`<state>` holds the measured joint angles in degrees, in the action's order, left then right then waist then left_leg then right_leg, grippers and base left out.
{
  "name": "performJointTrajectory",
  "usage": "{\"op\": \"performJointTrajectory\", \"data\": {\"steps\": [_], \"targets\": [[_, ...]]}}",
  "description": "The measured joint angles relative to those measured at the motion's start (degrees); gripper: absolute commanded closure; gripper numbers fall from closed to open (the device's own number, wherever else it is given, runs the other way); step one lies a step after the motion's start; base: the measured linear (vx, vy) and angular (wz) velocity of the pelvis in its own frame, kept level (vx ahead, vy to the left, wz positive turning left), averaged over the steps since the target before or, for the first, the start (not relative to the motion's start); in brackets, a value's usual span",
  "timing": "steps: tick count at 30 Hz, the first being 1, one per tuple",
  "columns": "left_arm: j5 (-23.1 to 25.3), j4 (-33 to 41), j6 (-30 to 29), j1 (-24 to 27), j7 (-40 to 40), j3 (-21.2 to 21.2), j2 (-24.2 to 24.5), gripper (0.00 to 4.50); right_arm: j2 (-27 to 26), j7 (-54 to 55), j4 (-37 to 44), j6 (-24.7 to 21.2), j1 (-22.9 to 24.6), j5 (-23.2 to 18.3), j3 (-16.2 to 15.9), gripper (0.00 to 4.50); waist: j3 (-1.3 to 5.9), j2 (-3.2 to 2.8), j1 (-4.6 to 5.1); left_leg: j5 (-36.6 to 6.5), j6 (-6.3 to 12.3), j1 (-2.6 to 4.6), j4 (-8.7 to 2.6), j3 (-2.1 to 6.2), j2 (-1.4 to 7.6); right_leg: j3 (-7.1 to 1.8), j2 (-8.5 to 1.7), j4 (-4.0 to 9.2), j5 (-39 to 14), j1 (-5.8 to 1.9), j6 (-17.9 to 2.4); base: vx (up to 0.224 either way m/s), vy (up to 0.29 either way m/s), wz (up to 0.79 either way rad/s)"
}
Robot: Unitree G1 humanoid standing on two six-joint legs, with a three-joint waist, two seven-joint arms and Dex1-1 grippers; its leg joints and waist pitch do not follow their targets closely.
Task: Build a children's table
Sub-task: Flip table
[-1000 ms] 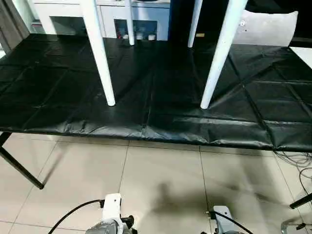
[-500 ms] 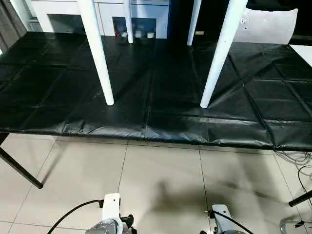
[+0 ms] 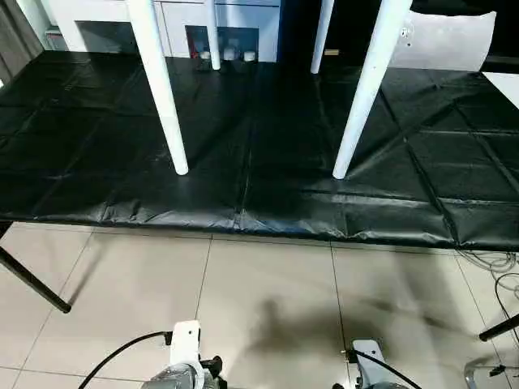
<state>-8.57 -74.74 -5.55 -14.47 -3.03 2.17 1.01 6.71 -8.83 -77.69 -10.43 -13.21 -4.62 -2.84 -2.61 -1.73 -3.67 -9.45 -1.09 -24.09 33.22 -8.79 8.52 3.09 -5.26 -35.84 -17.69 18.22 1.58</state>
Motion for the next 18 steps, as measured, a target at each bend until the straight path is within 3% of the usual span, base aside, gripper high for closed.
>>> {"op": "performJointTrajectory", "data": {"steps": [18], "targets": [[0.0,0.0,0.1,0.0,0.0,0.0,0.0,0.09,0.0,0.0,0.0,0.0,0.0,0.0,0.0,0.0,-0.1,0.12,-0.02,0.0,0.02,-0.01,-0.32,-0.17,0.0,-0.08,0.0,0.44,0.0,0.04,0.0,0.0,0.0,0.0]]}}
